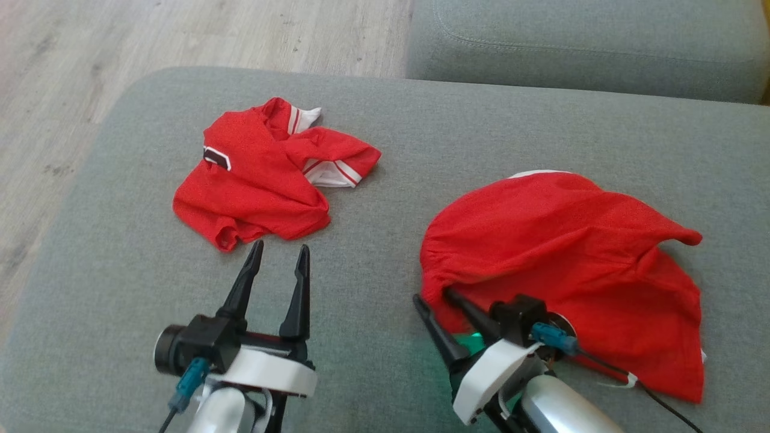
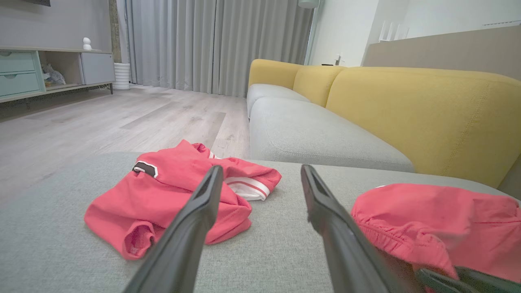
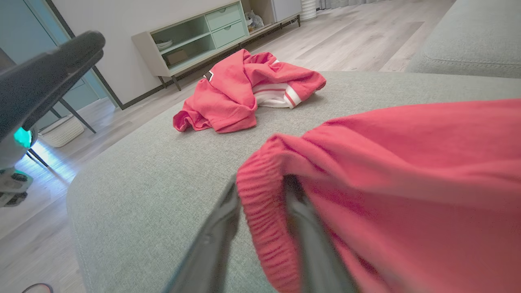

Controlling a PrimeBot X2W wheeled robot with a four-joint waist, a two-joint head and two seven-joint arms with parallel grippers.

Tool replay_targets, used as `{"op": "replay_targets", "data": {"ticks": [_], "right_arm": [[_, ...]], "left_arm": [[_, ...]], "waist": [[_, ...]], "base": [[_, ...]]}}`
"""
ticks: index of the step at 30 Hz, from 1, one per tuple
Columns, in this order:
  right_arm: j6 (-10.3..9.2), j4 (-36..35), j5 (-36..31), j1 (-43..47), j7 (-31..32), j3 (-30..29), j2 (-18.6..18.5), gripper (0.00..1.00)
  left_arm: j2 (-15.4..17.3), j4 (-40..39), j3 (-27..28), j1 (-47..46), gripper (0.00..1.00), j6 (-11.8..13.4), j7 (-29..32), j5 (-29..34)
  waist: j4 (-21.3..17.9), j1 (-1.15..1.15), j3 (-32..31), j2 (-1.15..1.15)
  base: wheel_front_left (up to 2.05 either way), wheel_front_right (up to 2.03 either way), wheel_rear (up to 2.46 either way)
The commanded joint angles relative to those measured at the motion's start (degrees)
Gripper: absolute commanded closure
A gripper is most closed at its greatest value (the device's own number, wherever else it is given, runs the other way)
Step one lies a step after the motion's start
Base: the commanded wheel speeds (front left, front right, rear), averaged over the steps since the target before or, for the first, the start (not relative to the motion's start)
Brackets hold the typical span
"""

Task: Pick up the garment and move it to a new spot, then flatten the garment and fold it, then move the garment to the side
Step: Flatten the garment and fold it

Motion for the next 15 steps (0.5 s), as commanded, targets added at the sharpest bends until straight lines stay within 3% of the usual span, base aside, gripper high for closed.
{"op": "replay_targets", "data": {"ticks": [1,9,15], "right_arm": [[-0.04,-1.55,0.18,-2.31,-0.57,0.6,0.15,0.0],[-0.04,-4.36,-2.47,-1.37,-2.53,-5.05,0.15,0.0],[-0.04,-9.94,-8.76,2.61,-3.54,-16.93,0.15,0.0]], "left_arm": [[-0.13,-1.68,2.49,-0.64,0.0,-0.11,-0.55,0.45],[-0.37,-2.21,3.66,-0.04,0.0,-0.04,-0.55,0.36],[-0.49,-3.01,4.24,0.43,0.0,-0.17,-0.55,0.54]], "waist": [[-0.08,0.0,0.03,0.0],[-2.78,0.0,-1.1,0.0],[-5.79,0.0,-2.32,0.0]], "base": [[0.0,0.0,0.0],[0.0,0.0,0.0],[0.0,0.0,0.0]]}}
